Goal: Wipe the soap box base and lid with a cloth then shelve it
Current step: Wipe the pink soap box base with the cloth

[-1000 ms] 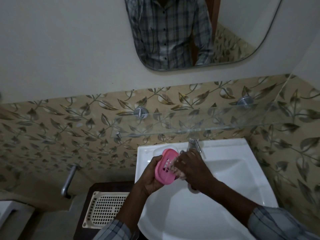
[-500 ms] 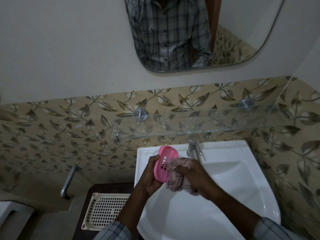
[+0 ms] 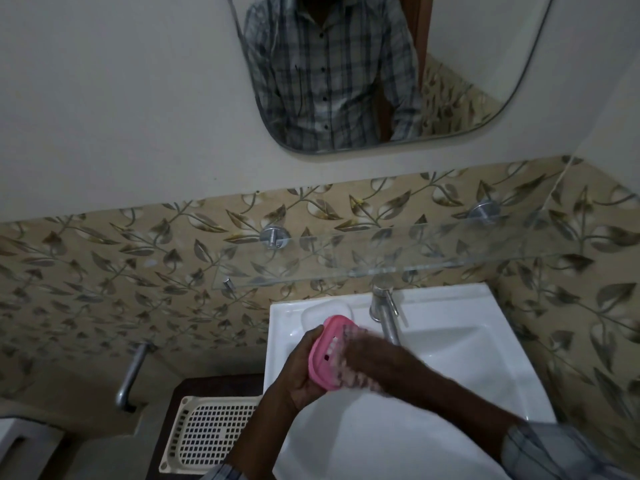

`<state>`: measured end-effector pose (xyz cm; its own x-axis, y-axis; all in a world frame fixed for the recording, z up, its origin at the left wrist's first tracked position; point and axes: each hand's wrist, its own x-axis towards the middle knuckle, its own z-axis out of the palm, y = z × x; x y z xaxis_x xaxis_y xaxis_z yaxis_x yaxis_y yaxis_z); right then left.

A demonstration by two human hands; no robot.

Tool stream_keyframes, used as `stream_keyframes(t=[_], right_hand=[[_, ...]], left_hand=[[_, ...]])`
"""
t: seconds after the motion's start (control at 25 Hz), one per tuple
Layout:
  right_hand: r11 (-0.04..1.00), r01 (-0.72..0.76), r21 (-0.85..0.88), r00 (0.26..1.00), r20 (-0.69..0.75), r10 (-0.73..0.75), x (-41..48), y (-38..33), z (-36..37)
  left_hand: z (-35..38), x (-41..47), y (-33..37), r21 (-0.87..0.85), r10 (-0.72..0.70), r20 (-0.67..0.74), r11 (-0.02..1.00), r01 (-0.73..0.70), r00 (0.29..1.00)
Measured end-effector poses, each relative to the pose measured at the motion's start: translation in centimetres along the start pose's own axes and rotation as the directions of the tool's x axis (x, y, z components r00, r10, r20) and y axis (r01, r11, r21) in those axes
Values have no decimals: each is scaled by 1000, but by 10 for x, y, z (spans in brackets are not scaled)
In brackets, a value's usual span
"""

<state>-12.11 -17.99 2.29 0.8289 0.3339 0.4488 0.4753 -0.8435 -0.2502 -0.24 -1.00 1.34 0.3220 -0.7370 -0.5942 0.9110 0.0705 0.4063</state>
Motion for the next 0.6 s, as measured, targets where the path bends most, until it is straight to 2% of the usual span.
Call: stream_keyframes(t=[0.04, 0.12, 0.2, 0.28, 0.32, 0.4, 0.44, 0.48, 0.52, 0.56, 0.6], right_hand=[[999, 9, -33, 999, -49, -11, -4, 6, 3], [996, -84, 31, 995, -58, 86, -9, -10, 24], [986, -94, 139, 994, -42, 101, -11, -27, 44], [953, -140, 268, 989, -3, 146, -1, -15, 26], [965, -129, 229, 989, -38, 141, 2, -5, 15], [996, -95, 1, 978, -189, 93, 6, -4, 14], [989, -141, -52, 968, -217, 126, 7, -13, 24], [967, -252, 43, 942, -219, 255, 7, -29, 36], [887, -409, 214, 874, -189, 448, 11, -51, 43], [708, -550, 443, 739, -135, 659, 25, -71, 43], [467, -602, 647, 562, -72, 824, 37, -76, 47]], left_hand=[[-1, -1, -1, 2, 4, -19, 1000, -4, 1000], [-1, -1, -2, -16, 20, -57, 1000, -21, 998], [-4, 0, 0, -10, 47, -92, 999, -48, 995], [-6, -3, 2, 45, 32, -75, 999, -29, 997], [-5, -5, 5, 70, 22, -56, 997, -18, 998], [-2, -6, 11, 82, 21, -37, 996, -18, 999], [-1, -6, 12, 83, 31, -50, 996, -27, 998], [1, -5, 10, 80, 58, -78, 995, -52, 995], [4, -4, 6, 79, 102, -115, 993, -93, 988], [6, -2, 1, 87, 149, -150, 987, -137, 978], [9, 0, -3, 109, 196, -177, 978, -179, 964]])
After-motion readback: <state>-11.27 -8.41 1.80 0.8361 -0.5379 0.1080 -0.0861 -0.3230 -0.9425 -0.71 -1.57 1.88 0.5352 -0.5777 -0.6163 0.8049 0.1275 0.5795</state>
